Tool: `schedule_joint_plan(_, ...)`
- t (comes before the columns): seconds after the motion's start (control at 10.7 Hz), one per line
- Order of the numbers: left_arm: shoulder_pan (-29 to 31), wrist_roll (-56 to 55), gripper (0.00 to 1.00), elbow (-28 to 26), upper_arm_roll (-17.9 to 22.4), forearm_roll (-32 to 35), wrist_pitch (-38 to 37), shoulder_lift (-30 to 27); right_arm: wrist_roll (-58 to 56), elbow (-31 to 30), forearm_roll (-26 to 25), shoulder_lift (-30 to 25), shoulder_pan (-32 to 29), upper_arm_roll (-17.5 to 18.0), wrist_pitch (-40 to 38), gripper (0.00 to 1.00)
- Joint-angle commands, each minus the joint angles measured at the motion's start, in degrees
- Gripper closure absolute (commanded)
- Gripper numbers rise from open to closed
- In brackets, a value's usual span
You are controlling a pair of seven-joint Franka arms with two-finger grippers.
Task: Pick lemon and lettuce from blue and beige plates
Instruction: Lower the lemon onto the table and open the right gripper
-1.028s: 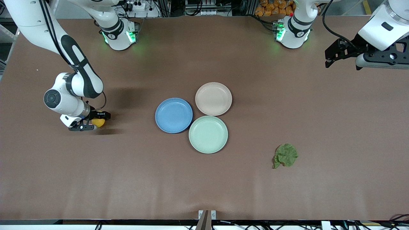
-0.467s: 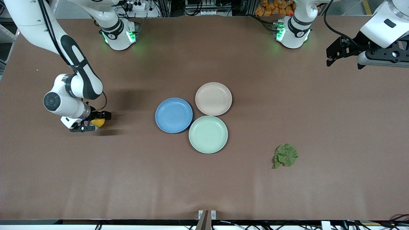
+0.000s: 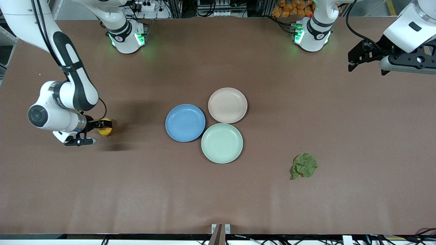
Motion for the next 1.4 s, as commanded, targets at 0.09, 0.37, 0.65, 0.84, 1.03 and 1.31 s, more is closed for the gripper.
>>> schedule_joint_plan(0.09, 0.48, 1.52, 0.00, 2.37, -0.02, -0.67, -1.43, 1.17, 0.50, 8.05, 0.10, -3.40, 0.11, -0.08, -14.36, 0.00)
schedule_joint_plan(0.37, 0.56, 1.08, 0.00, 2.37, 0.07, -0.67, -1.43, 1.26, 1.63, 9.30, 0.01, -7.79, 0.11, -0.16, -19.74, 0.00)
schedule_joint_plan(0.65, 1.44, 0.82, 0.00, 2.37, 0.15, -0.67, -1.43, 1.35, 1.73, 15.34, 0.01, -9.64, 0.11, -0.16, -25.10, 0.00)
schedule_joint_plan(0.84, 1.80, -0.32, 0.00, 2.55, 0.24, -0.75, -1.43, 2.66, 1.73, 22.01, -0.60, -10.35, 0.02, -0.43, -29.92, 0.00)
schedule_joint_plan(1.03, 1.01, -1.03, 0.00, 3.86, 1.02, -0.76, -1.52, 4.50, 4.61, 28.86, -0.86, -10.44, -0.07, -0.52, -36.33, 0.00)
schedule_joint_plan(1.31, -1.37, -2.95, 0.00, 5.18, 3.23, -1.02, -3.01, 5.66, 4.98, 30.39, -0.78, -13.68, -0.16, -0.08, -41.10, 0.00)
